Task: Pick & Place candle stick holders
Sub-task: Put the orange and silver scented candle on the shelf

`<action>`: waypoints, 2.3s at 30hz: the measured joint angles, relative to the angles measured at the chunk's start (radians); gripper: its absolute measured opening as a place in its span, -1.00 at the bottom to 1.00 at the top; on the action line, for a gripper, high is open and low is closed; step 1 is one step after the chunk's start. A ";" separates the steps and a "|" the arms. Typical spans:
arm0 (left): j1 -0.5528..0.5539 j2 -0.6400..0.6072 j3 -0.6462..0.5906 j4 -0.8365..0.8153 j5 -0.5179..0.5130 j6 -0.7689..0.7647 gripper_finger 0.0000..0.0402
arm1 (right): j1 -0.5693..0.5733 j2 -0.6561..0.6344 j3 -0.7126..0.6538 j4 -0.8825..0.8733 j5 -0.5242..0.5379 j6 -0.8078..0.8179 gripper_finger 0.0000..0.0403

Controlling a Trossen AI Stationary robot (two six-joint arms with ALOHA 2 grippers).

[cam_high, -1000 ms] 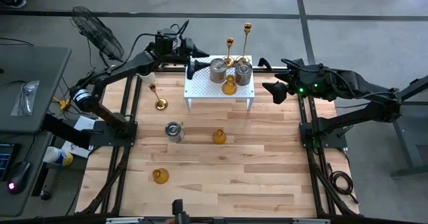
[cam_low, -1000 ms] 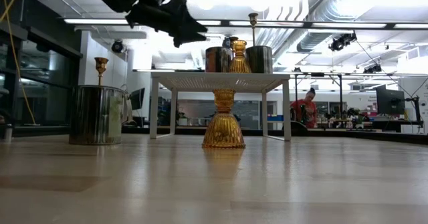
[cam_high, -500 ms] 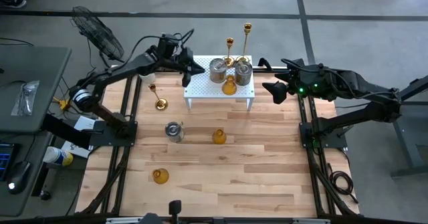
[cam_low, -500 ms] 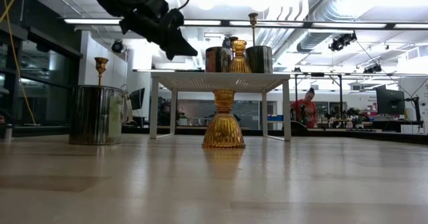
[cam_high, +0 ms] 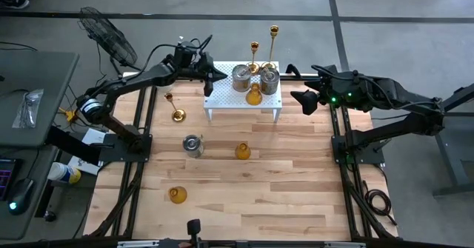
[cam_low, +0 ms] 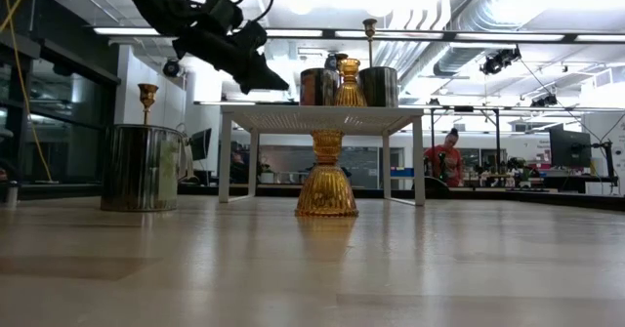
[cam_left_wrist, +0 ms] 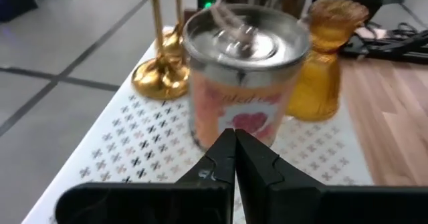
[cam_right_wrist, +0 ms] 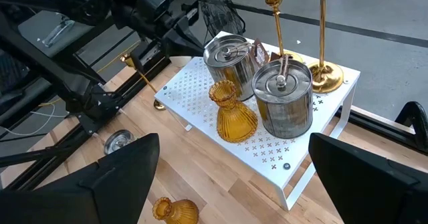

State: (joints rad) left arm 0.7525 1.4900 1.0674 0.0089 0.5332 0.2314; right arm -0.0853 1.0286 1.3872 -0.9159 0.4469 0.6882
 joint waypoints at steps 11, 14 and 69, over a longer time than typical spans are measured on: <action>0.000 0.065 0.000 0.047 0.007 -0.016 -1.00 | 0.000 0.000 0.000 0.000 0.000 0.001 0.86; 0.000 0.073 0.000 0.059 0.027 -0.027 -1.00 | 0.000 0.000 0.000 0.000 0.000 0.001 0.86; -0.088 0.104 0.001 0.212 0.014 -0.072 -1.00 | 0.000 0.000 0.000 0.000 0.023 0.000 0.86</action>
State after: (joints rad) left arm 0.6647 1.5936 1.0683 0.2212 0.5476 0.1594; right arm -0.0853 1.0286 1.3872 -0.9157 0.4698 0.6877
